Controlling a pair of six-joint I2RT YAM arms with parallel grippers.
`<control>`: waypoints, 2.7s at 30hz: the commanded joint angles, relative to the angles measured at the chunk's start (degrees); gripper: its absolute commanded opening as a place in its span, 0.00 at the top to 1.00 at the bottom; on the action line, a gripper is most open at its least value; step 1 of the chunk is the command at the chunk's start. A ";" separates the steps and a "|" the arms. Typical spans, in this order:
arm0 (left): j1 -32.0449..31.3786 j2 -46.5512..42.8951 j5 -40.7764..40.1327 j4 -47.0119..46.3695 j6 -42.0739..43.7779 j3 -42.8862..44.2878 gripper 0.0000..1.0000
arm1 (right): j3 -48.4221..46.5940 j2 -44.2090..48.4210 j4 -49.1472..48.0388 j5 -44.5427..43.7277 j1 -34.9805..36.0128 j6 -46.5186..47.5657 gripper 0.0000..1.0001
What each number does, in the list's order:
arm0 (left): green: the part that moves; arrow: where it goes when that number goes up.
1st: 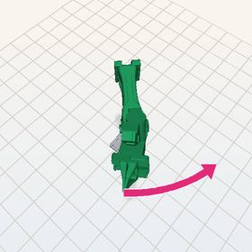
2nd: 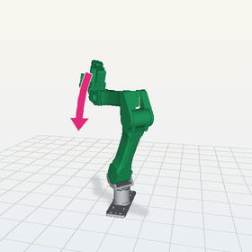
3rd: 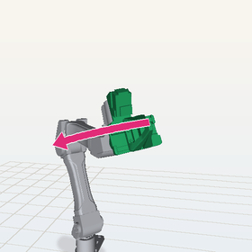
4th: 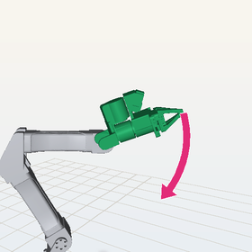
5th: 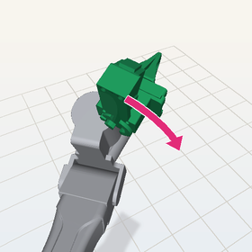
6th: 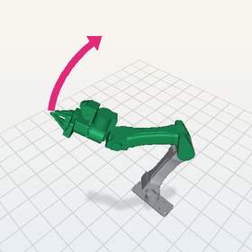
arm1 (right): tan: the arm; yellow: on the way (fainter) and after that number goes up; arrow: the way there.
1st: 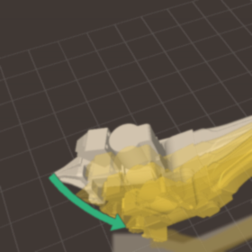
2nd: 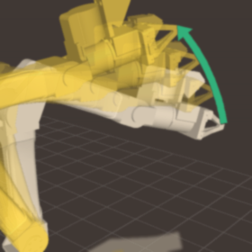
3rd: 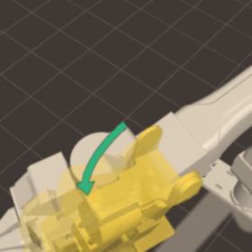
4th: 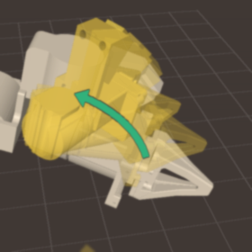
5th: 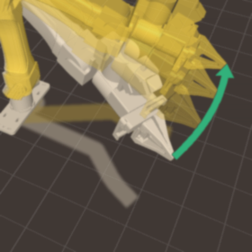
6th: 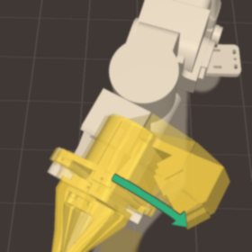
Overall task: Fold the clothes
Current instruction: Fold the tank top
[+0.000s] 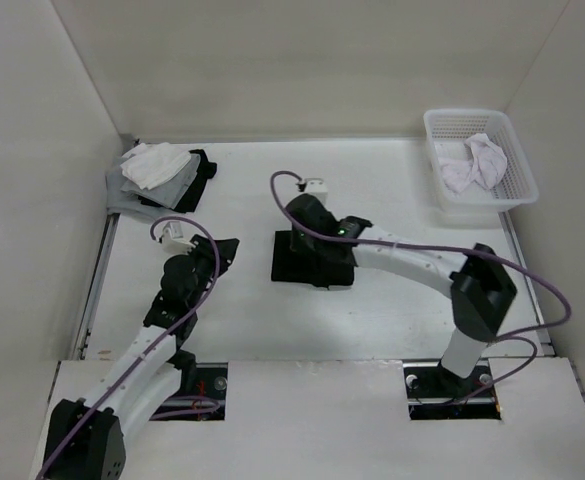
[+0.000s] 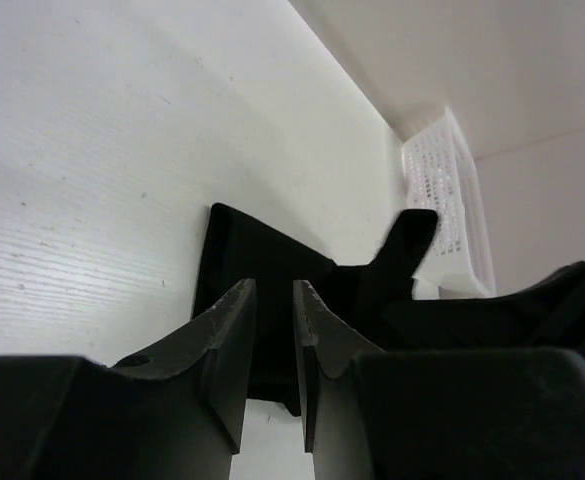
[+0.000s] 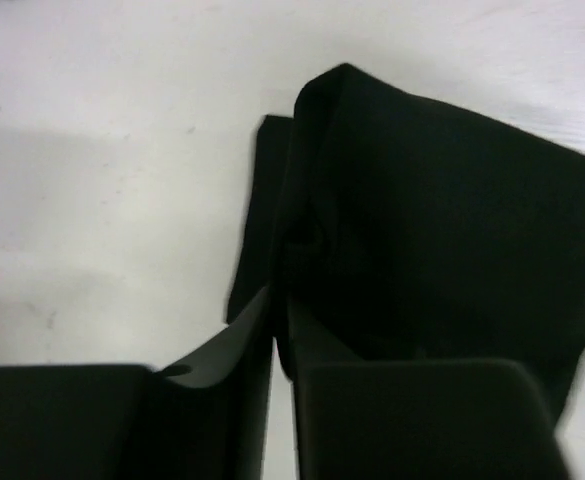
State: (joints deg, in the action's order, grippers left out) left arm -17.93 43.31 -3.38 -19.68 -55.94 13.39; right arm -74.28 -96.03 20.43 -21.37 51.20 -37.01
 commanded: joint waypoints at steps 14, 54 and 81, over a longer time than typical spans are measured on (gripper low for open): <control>-5.55 11.69 2.07 -6.23 -0.05 4.80 0.79 | 7.98 6.36 -9.86 3.60 -0.34 -3.06 0.77; -19.37 21.67 -6.80 -6.88 4.34 4.97 0.79 | 3.35 -16.40 -40.54 27.16 -16.70 -24.51 0.93; -6.28 15.84 -10.42 11.24 11.30 12.19 0.57 | 49.14 35.90 -44.07 15.39 -30.77 -8.96 0.65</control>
State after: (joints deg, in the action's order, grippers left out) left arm -24.69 58.72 -14.33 -9.08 -45.50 22.35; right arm -25.04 -61.91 -19.68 -3.18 20.99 -48.75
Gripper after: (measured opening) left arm 0.427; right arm 0.343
